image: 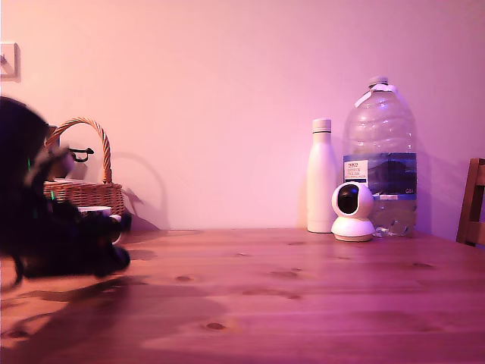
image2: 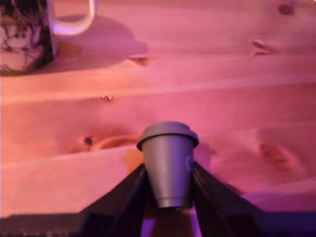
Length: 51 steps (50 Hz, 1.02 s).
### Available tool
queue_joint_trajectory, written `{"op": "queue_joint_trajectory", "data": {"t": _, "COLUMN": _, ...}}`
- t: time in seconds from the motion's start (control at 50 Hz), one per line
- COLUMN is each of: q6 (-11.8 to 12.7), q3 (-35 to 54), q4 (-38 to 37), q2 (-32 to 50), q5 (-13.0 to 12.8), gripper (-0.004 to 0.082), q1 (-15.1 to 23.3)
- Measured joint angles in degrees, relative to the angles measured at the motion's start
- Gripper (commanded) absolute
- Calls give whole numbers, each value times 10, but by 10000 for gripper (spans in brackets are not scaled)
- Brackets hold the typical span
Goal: Pick up the coffee capsules from the table one by one and drop them inside the nearest coffee cup
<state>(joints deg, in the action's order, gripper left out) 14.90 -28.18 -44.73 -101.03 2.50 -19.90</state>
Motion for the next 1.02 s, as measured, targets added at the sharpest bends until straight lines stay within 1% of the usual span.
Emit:
{"op": "queue_joint_trajectory", "data": {"t": 0.02, "q6": -2, "q3": 0, "q4": 7, "q2": 10, "q5": 0, "gripper": 92, "q1": 0}}
{"op": "queue_joint_trajectory", "data": {"t": 0.04, "q6": -16, "q3": 0, "q4": 14, "q2": 19, "q5": 0, "gripper": 92, "q1": 0}}
{"op": "queue_joint_trajectory", "data": {"t": 0.08, "q6": -33, "q3": 0, "q4": 27, "q2": 38, "q5": 0, "gripper": 92, "q1": 0}}
{"op": "queue_joint_trajectory", "data": {"t": 0.12, "q6": -33, "q3": 0, "q4": 39, "q2": 55, "q5": -1, "gripper": 92, "q1": 0}}
{"op": "queue_joint_trajectory", "data": {"t": 0.14, "q6": -42, "q3": 0, "q4": 45, "q2": 63, "q5": -3, "gripper": 92, "q1": 0}}
{"op": "queue_joint_trajectory", "data": {"t": 0.16, "q6": -44, "q3": 0, "q4": 50, "q2": 71, "q5": -6, "gripper": 92, "q1": 0}}
{"op": "queue_joint_trajectory", "data": {"t": 0.34, "q6": -47, "q3": 0, "q4": 104, "q2": 127, "q5": -23, "gripper": 92, "q1": 2}}
{"op": "queue_joint_trajectory", "data": {"t": 0.36, "q6": -55, "q3": 0, "q4": 111, "q2": 133, "q5": -25, "gripper": 92, "q1": 3}}
{"op": "queue_joint_trajectory", "data": {"t": 0.42, "q6": -57, "q3": 0, "q4": 130, "q2": 151, "q5": -29, "gripper": 92, "q1": 9}}
{"op": "queue_joint_trajectory", "data": {"t": 0.44, "q6": -63, "q3": 0, "q4": 137, "q2": 159, "q5": -30, "gripper": 92, "q1": 10}}
{"op": "queue_joint_trajectory", "data": {"t": 0.54, "q6": -64, "q3": 0, "q4": 168, "q2": 192, "q5": -41, "gripper": 92, "q1": 19}}
{"op": "queue_joint_trajectory", "data": {"t": 0.58, "q6": -72, "q3": 0, "q4": 182, "q2": 206, "q5": -42, "gripper": 92, "q1": 26}}
{"op": "queue_joint_trajectory", "data": {"t": 0.62, "q6": -75, "q3": 0, "q4": 193, "q2": 220, "q5": -43, "gripper": 92, "q1": 33}}
{"op": "queue_joint_trajectory", "data": {"t": 0.88, "q6": -76, "q3": 0, "q4": 246, "q2": 293, "q5": -44, "gripper": 92, "q1": 78}}
{"op": "queue_joint_trajectory", "data": {"t": 1.02, "q6": -76, "q3": 0, "q4": 266, "q2": 314, "q5": -44, "gripper": 92, "q1": 93}}
